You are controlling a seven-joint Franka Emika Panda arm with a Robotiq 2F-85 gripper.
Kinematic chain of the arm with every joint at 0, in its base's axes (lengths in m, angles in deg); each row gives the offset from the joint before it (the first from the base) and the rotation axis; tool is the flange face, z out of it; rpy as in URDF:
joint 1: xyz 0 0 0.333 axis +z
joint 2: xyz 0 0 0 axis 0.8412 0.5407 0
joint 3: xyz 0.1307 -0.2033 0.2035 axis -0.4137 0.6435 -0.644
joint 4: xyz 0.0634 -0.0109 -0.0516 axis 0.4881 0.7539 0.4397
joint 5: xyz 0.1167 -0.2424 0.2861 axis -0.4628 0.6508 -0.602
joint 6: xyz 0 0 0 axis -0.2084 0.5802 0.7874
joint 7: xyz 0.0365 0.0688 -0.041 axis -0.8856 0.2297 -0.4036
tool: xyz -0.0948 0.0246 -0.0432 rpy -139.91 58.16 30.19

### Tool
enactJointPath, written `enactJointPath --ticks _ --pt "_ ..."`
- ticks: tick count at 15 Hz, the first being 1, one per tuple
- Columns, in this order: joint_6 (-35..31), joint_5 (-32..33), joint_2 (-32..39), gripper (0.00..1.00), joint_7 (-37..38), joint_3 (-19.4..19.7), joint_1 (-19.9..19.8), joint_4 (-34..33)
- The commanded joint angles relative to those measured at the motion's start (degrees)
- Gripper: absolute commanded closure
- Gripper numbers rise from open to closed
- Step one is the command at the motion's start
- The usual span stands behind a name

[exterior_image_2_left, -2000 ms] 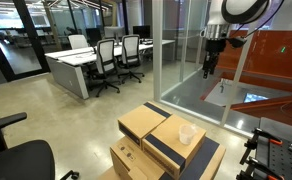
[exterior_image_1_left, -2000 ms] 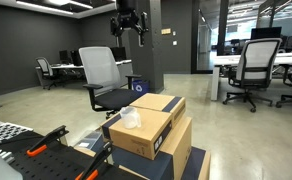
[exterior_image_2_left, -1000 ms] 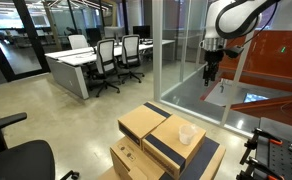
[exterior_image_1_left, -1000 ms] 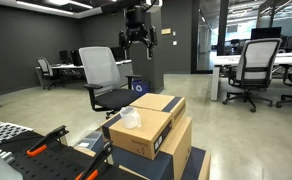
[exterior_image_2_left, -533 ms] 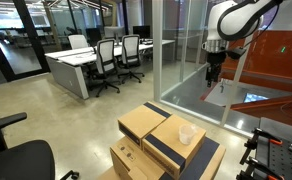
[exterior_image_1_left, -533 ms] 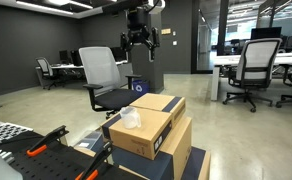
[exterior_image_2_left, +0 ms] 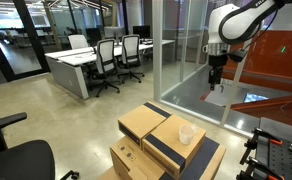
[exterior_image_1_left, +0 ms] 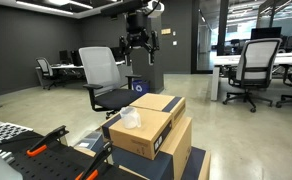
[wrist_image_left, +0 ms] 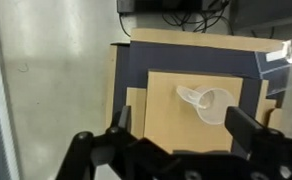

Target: Twist the water jug around

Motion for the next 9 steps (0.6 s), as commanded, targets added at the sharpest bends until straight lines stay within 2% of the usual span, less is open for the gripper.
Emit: enactJointPath --ticks 1,9 --pt "-1.0 1.9 -0.1 0.00 0.9 0.0 -0.2 0.9" --pt "-2.9 0.5 -0.1 0.00 0.3 0.2 0.0 0.3"
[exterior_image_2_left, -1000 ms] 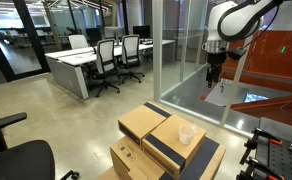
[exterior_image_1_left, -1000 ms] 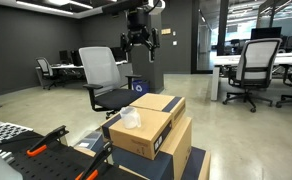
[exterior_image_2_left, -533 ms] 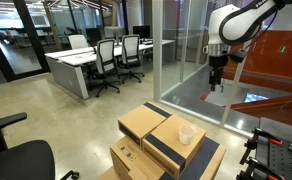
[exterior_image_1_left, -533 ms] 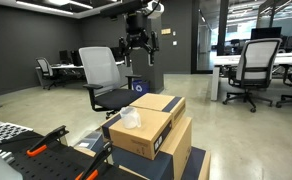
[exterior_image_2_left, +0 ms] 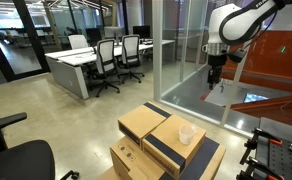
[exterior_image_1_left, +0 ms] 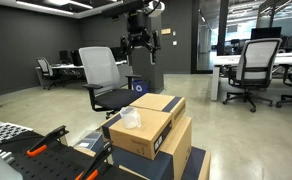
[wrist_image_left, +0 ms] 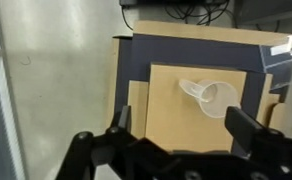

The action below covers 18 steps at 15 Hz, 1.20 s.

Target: Twist the water jug around

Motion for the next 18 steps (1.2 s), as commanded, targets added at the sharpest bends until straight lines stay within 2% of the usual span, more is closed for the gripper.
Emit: enactJointPath --ticks 1,6,8,9,18 --pt "-0.6 0.0 0.0 0.00 0.3 0.1 0.0 0.1" --pt "-0.6 -0.4 -0.5 0.00 0.0 0.1 0.2 0.2" --pt "0.4 -2.8 -1.6 0.00 -0.6 0.2 0.4 -0.2" --pt "0.0 -1.0 -0.5 0.00 0.0 0.1 0.2 -0.2" --pt "0.1 -1.7 -1.3 0.00 0.0 0.1 0.2 -0.2"
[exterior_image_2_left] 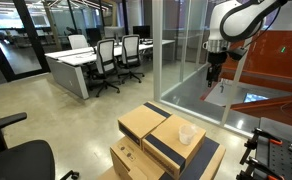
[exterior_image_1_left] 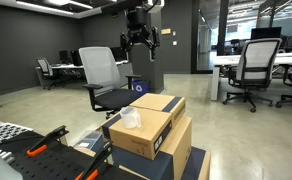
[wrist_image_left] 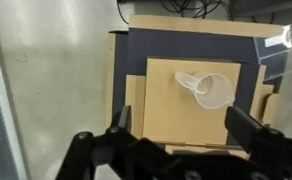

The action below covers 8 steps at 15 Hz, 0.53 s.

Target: Twist the water jug around

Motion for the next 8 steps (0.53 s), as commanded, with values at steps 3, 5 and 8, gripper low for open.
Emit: enactJointPath --ticks 3,5,8 --pt "-0.6 0.5 1.3 0.00 1.1 -0.2 0.2 -0.1" --pt "-2.4 0.8 1.9 0.00 1.0 -0.3 0.2 0.4" --pt "-4.9 1.1 3.1 0.00 0.8 -0.3 0.1 0.8"
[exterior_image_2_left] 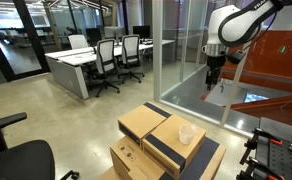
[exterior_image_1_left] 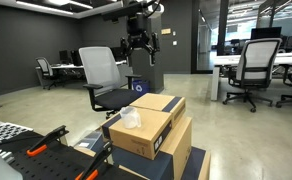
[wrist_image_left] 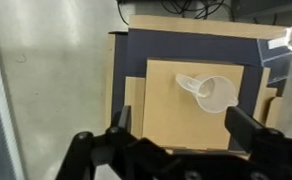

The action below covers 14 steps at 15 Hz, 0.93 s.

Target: Twist the water jug around

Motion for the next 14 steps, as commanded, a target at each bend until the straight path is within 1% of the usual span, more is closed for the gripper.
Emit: enactJointPath --ticks 1,7,14 --pt "-3.7 0.9 1.9 0.00 0.5 0.0 0.1 0.3" --pt "-9.6 2.8 8.1 0.00 1.8 0.0 0.0 -0.7" --pt "-12.5 7.2 15.0 0.00 3.4 1.5 -0.1 -2.0"
